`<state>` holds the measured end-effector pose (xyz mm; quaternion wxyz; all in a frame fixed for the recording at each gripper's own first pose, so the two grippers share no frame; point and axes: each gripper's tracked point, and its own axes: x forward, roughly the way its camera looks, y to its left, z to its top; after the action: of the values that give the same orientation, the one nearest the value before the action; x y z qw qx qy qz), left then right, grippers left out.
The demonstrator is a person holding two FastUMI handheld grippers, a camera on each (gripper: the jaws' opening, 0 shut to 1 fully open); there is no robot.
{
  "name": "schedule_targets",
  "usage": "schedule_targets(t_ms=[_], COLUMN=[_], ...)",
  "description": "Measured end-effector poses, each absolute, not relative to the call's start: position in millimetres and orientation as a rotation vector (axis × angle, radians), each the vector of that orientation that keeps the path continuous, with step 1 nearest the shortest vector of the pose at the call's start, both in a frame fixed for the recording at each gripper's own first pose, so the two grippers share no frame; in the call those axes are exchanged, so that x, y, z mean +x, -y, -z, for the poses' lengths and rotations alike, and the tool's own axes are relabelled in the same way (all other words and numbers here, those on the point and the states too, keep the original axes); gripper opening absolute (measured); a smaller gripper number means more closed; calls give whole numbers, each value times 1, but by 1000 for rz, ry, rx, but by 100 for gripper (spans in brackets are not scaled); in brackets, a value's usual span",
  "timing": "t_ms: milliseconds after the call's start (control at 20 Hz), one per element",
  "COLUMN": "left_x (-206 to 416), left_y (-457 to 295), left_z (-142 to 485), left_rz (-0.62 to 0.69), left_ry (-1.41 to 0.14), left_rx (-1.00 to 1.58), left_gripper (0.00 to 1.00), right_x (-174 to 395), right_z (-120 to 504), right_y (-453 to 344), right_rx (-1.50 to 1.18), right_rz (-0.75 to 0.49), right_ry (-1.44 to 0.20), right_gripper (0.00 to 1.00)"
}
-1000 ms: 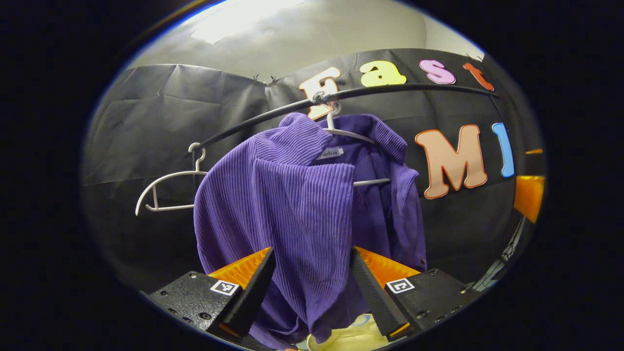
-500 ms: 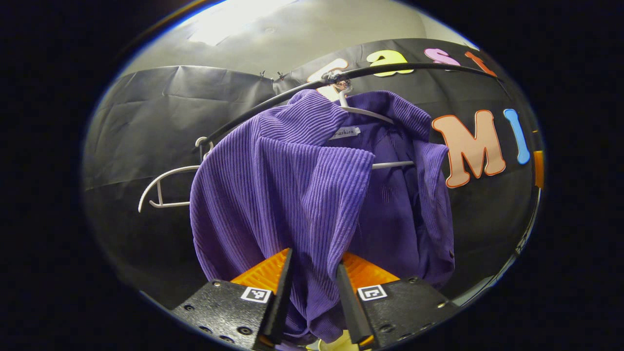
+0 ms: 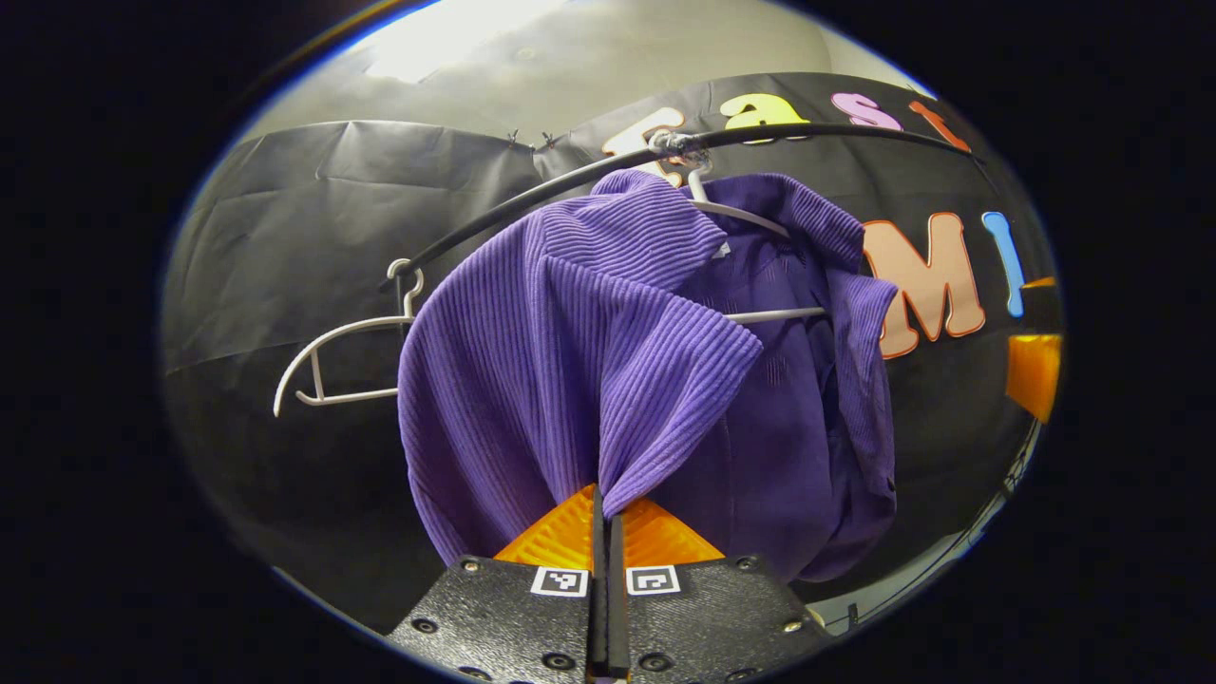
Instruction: Grasp the clothes on the hanger with both hands and then place them into the laundry hamper below.
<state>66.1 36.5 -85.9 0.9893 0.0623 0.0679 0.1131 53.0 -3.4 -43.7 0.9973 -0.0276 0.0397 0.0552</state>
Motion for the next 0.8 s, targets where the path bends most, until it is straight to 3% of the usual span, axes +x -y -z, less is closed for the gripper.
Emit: schedule_targets(t_ms=[100,150,400,450,800], left_x=[61,55,38,35,22], left_y=[-38,-43,-57,-63,-99], left_z=[81,79,55,47,12], left_rz=[-207,-205,-199,-208,-289], left_ry=[-131,-130,-97,-89,-44], left_rx=[107,105,47,50,32], left_gripper=[0,0,0,2,0], right_x=[58,60,73,76,108], right_z=[48,50,61,63,79], right_y=[0,-3,-25,-29,-44], right_rx=[-57,-59,-53,-51,-49], right_rz=[-122,-129,-162,-169,-166], right_ry=[-81,-82,-87,-88,-106], right_gripper=[93,98,94,98,98])
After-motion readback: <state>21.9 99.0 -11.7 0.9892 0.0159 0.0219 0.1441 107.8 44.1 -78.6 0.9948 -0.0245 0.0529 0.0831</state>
